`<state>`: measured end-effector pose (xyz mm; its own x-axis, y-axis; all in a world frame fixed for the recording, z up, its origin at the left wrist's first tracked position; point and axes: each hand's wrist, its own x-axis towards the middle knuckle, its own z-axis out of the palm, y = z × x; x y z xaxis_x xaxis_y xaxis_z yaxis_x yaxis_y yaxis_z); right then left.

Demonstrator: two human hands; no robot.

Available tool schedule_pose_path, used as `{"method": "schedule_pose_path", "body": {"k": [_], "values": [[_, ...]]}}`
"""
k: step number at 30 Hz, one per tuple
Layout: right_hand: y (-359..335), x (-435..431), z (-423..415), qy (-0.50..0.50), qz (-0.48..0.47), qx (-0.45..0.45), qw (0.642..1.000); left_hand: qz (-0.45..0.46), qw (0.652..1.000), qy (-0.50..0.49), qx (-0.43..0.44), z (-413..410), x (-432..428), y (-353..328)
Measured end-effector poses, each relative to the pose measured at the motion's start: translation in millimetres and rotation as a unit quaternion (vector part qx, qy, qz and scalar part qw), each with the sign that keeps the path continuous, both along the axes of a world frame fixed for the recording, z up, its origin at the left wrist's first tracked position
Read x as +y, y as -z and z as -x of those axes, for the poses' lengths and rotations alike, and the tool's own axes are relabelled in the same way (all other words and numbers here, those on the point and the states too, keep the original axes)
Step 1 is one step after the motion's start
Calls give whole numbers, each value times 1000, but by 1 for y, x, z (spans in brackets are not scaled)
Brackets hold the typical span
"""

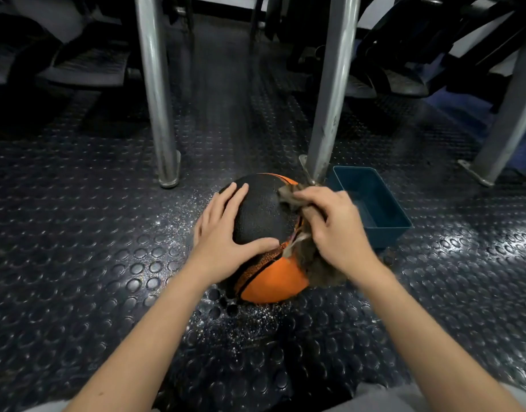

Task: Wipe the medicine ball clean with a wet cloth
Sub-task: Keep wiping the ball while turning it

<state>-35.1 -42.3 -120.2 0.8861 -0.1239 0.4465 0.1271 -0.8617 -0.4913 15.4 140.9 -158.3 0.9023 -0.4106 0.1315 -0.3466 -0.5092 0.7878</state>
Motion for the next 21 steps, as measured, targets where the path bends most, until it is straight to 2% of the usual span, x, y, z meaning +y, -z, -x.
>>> {"method": "schedule_pose_path", "body": {"k": [2, 6, 11, 13, 18, 21], "values": [[7, 15, 15, -42, 51, -23, 998, 16, 999, -34, 9, 0, -3, 0], [17, 13, 24, -77, 85, -44, 992, 41, 998, -43, 27, 0, -1, 0], [12, -11, -9, 48, 24, -15, 998, 35, 999, -21, 17, 5, -5, -1], [10, -13, -8, 69, 8, -11, 998, 31, 999, -23, 15, 9, -10, -1], [18, 25, 22, -16, 54, -71, 996, 43, 998, -50, 15, 4, -8, 0], [18, 21, 17, -42, 70, -69, 994, 55, 997, -44, 19, 2, -4, 0]]}}
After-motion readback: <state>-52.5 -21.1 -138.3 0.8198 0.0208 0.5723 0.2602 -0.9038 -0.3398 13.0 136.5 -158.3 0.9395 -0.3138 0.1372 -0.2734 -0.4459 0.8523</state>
